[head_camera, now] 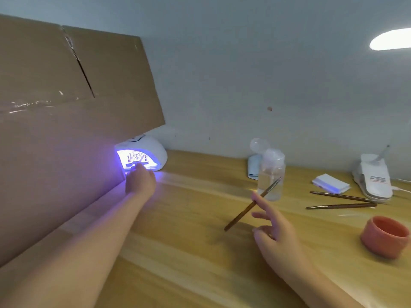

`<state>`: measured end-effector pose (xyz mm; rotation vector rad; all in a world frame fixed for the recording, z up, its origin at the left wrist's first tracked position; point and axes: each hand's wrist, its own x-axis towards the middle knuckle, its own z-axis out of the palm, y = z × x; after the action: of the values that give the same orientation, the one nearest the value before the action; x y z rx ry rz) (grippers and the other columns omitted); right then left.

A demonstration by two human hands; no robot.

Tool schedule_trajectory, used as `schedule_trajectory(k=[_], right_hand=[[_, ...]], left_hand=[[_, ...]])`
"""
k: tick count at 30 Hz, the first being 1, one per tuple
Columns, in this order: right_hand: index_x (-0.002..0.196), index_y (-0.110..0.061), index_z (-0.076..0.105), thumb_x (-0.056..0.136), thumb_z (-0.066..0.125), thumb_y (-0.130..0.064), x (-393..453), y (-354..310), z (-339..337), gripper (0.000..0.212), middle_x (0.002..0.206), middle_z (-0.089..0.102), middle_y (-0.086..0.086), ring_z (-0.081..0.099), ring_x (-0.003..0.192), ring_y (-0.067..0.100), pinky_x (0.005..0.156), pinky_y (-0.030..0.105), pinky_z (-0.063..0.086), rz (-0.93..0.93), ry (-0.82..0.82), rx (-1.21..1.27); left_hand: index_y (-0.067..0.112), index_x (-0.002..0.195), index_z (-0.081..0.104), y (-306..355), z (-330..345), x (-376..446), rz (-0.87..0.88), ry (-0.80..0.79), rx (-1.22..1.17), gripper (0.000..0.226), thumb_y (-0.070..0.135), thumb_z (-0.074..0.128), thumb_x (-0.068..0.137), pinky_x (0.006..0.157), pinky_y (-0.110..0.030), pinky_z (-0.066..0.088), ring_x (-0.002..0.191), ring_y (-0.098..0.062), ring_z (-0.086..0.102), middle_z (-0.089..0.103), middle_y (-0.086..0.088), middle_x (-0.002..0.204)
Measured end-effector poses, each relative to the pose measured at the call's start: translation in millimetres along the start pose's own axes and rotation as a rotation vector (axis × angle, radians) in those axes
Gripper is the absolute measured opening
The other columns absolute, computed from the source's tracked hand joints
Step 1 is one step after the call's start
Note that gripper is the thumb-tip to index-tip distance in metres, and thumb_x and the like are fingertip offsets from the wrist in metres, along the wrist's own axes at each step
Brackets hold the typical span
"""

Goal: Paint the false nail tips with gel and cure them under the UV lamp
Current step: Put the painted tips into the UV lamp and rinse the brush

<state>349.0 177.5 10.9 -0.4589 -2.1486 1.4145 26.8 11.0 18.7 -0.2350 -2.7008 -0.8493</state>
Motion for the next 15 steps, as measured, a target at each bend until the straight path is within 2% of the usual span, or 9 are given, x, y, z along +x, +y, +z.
schedule_trajectory(k=[3,5,7,8,9,11,12,13,15], right_hand=[[0.131,-0.047,0.045,0.082,0.053,0.012,1,0,2,0.077,0.115,0.057,-0.014,0.060,0.092,0.005,0.080,0.031,0.054,-0.040,0.007,-0.018],[0.128,-0.046,0.048,0.079,0.053,0.014,2,1,4,0.078,0.110,0.060,-0.011,0.060,0.091,0.000,0.075,0.023,0.050,-0.061,0.035,-0.039],[0.127,-0.047,0.049,0.078,0.053,0.014,3,3,3,0.078,0.105,0.062,-0.006,0.061,0.079,0.004,0.066,0.019,0.046,-0.065,0.049,-0.042],[0.127,-0.048,0.049,0.078,0.053,0.013,4,3,3,0.078,0.105,0.062,-0.006,0.061,0.075,0.006,0.065,0.020,0.047,-0.061,0.046,-0.041],[0.127,-0.049,0.050,0.078,0.053,0.012,4,4,3,0.078,0.106,0.062,-0.006,0.061,0.073,0.007,0.066,0.020,0.047,-0.059,0.042,-0.040],[0.124,-0.051,0.051,0.076,0.054,0.012,4,5,4,0.079,0.104,0.062,-0.006,0.061,0.066,0.009,0.063,0.016,0.046,-0.063,0.045,-0.039],[0.122,-0.052,0.052,0.075,0.054,0.012,4,5,4,0.079,0.103,0.061,-0.006,0.061,0.062,0.010,0.059,0.013,0.045,-0.066,0.046,-0.043],[0.120,-0.053,0.053,0.074,0.055,0.012,3,4,5,0.080,0.101,0.061,-0.006,0.061,0.059,0.010,0.056,0.012,0.043,-0.072,0.046,-0.047],[0.118,-0.053,0.054,0.072,0.056,0.012,3,3,5,0.080,0.099,0.061,-0.007,0.060,0.058,0.011,0.053,0.010,0.040,-0.088,0.047,-0.063]], left_hand=[[-0.010,0.131,0.039,1,13,30,-0.121,-0.033,0.014,0.041,0.018,0.044,0.102,0.096,-0.042,0.040,0.120,-0.040,0.051,0.050,-0.028,0.131],[-0.005,0.129,0.040,1,19,44,-0.165,-0.061,0.001,0.031,0.009,0.042,0.101,0.091,-0.039,0.042,0.117,-0.036,0.054,0.051,-0.024,0.133],[0.011,0.102,0.046,-1,24,56,-0.185,-0.080,0.011,0.011,0.006,0.037,0.101,0.085,-0.035,0.041,0.110,-0.033,0.056,0.055,-0.021,0.130],[0.015,0.088,0.042,-1,24,61,-0.180,-0.078,0.033,0.015,0.006,0.039,0.100,0.083,-0.035,0.041,0.110,-0.034,0.057,0.056,-0.022,0.128],[0.015,0.084,0.042,-1,24,64,-0.188,-0.088,0.032,0.018,0.007,0.041,0.099,0.082,-0.036,0.043,0.112,-0.037,0.058,0.057,-0.024,0.127],[0.009,0.096,0.055,-3,26,70,-0.193,-0.094,0.041,0.011,0.007,0.045,0.098,0.079,-0.038,0.043,0.113,-0.039,0.059,0.059,-0.026,0.124],[0.004,0.108,0.061,-4,28,74,-0.223,-0.101,0.039,0.019,0.007,0.045,0.098,0.075,-0.036,0.041,0.112,-0.039,0.059,0.060,-0.026,0.123],[0.000,0.117,0.061,-2,27,76,-0.242,-0.113,0.045,0.026,0.007,0.046,0.098,0.069,-0.033,0.039,0.112,-0.039,0.059,0.060,-0.025,0.122],[-0.002,0.124,0.059,0,29,78,-0.221,-0.110,0.071,0.030,0.007,0.046,0.098,0.052,-0.029,0.031,0.105,-0.037,0.060,0.061,-0.021,0.119]])
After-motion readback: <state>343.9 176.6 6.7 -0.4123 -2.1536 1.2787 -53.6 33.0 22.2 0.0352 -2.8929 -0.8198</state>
